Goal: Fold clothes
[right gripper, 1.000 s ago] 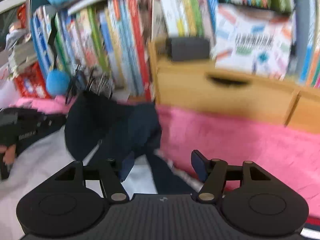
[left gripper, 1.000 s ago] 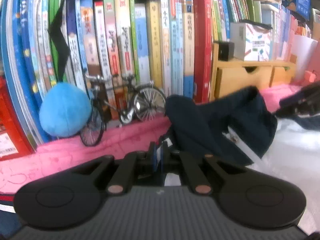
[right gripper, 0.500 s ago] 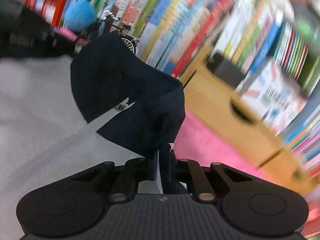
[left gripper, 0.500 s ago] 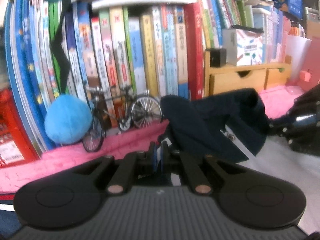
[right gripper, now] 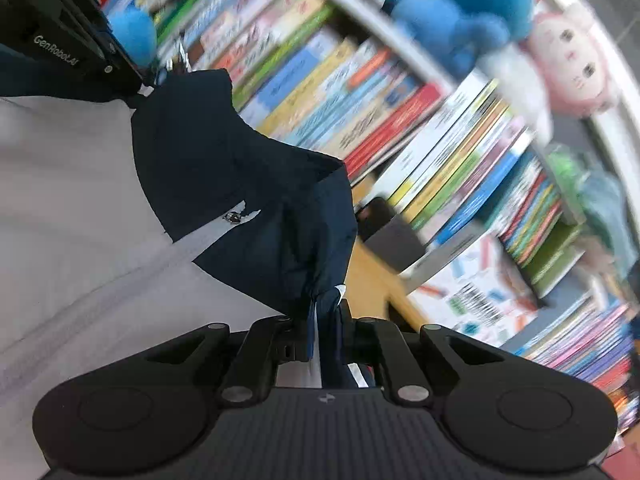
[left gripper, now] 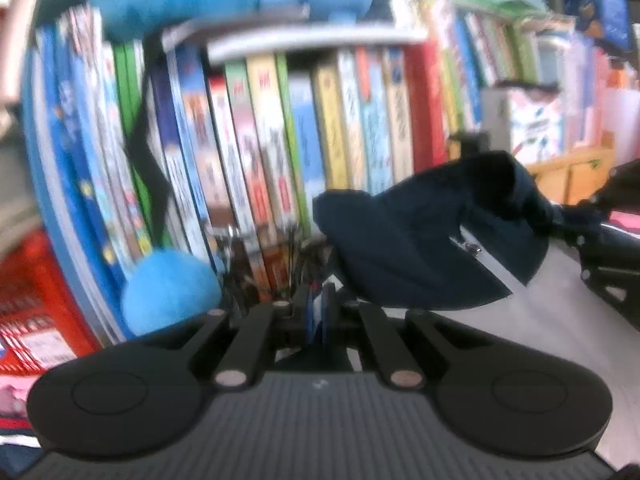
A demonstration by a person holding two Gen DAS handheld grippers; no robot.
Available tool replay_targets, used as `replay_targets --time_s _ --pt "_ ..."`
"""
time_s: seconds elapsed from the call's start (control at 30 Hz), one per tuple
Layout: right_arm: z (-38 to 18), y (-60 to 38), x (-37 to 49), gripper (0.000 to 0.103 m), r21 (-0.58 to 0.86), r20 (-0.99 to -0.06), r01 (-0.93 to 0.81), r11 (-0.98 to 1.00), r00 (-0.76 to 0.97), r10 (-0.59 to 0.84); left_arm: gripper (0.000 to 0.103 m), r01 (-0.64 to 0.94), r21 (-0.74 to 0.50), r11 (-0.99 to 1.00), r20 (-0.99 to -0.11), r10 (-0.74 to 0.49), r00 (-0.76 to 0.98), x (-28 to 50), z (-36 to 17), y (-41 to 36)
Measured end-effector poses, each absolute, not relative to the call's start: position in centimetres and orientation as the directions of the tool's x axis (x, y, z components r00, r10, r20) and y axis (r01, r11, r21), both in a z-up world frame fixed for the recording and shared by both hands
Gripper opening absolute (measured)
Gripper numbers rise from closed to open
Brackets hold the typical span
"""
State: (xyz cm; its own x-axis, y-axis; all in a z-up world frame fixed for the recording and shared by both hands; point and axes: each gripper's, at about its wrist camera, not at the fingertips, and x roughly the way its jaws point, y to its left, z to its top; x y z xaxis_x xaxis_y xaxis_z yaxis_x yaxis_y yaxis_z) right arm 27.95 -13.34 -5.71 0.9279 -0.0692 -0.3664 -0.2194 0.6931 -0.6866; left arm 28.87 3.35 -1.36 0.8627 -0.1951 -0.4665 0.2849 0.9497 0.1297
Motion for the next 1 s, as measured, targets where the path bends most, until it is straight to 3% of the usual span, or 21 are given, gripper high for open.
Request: replay_targets --time_s 0.2,0.3,0.33,0.4,0.43,0.47,0.57,0.73,1.0 --pt "-8.5 -14.2 29.6 0.016 -0.629 -0.46 -0.277 0.726 0.886 -0.061 0.005 0.277 0.121 0.953 -0.544 -0.169 0.822 32.2 -3.6 3.1" --pt "-8.9 -15.0 30.2 0.023 -0.582 -0.454 -0.271 0.767 0.891 -0.029 0.007 0.271 0.094 0.958 -0.576 -0.17 0.8 33.1 -3.7 3.3" --pt "-8.8 -15.2 30.4 0.03 -0.577 -0.451 -0.266 0.772 0.892 -0.029 0.009 0.264 0.098 0.959 -0.581 -0.16 0.798 33.2 -3.7 3.3" --pt "-8.1 -15.9 31.0 0.056 -0.537 -0.449 -0.232 0.811 0.893 -0.042 0.019 0.252 0.107 0.962 -0.592 -0.142 0.793 33.5 -3.6 3.3" --pt "-7.4 -16.5 30.9 0.07 -0.493 -0.466 -0.219 0.842 0.884 -0.043 0.02 0.241 0.11 0.964 -0.593 -0.131 0.795 33.2 -3.3 3.5" --pt "-6.3 -17.4 30.5 0.075 -0.422 -0.492 -0.221 0.879 0.87 -0.017 0.019 0.234 0.079 0.969 -0.584 -0.146 0.799 32.3 -2.6 4.2" --pt "-3.2 -20.1 27.8 0.082 -0.237 -0.519 -0.224 0.945 0.852 0.072 0.022 0.216 -0.032 0.976 -0.549 -0.198 0.812 29.4 -0.5 6.7" --pt "0.5 -22.7 20.3 0.087 0.001 -0.506 -0.262 0.965 0.832 0.227 0.025 0.28 -0.032 0.959 -0.517 -0.256 0.817 18.9 0.8 7.5" --pt "1.2 -25.4 3.0 0.088 0.116 -0.433 -0.273 0.955 0.852 0.296 0.034 0.312 -0.055 0.949 -0.493 -0.297 0.818 2.6 0.9 8.5"
